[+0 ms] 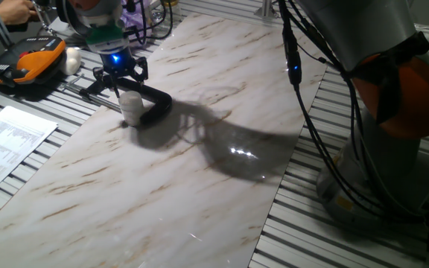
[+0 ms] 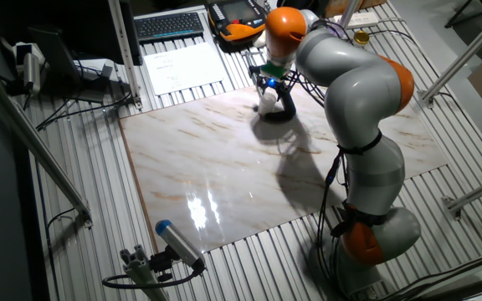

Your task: Unscrew the lid from the jar

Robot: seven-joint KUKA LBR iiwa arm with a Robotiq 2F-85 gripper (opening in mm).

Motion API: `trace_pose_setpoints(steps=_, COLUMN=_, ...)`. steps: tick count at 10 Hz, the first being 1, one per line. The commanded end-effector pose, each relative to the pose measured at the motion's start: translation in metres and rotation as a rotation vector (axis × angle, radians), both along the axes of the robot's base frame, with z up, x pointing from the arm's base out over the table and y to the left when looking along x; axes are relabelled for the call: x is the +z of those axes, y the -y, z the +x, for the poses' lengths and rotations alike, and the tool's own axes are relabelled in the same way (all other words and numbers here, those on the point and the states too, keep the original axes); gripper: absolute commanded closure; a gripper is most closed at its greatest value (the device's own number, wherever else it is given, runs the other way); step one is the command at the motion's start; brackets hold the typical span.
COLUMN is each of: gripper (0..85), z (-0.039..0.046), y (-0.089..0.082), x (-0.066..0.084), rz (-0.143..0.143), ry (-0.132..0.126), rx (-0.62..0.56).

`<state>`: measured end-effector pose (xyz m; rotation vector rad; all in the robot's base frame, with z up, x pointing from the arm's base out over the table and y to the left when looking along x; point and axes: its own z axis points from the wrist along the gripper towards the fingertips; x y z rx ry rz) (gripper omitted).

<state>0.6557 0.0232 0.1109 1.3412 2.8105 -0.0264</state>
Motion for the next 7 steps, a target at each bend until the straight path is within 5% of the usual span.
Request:
trace_pose_setpoints(steps=1, gripper=17.0, z=-0.0005, y=0.0, x=-0.0004, rz=0.005, ry=0.005, rx=-1.174)
trace_pose_setpoints(steps=7, gripper=17.0, z=-0.0036, y=0.0004, x=-0.0047, rz=0.044, ry=0.029, rx=-1.164)
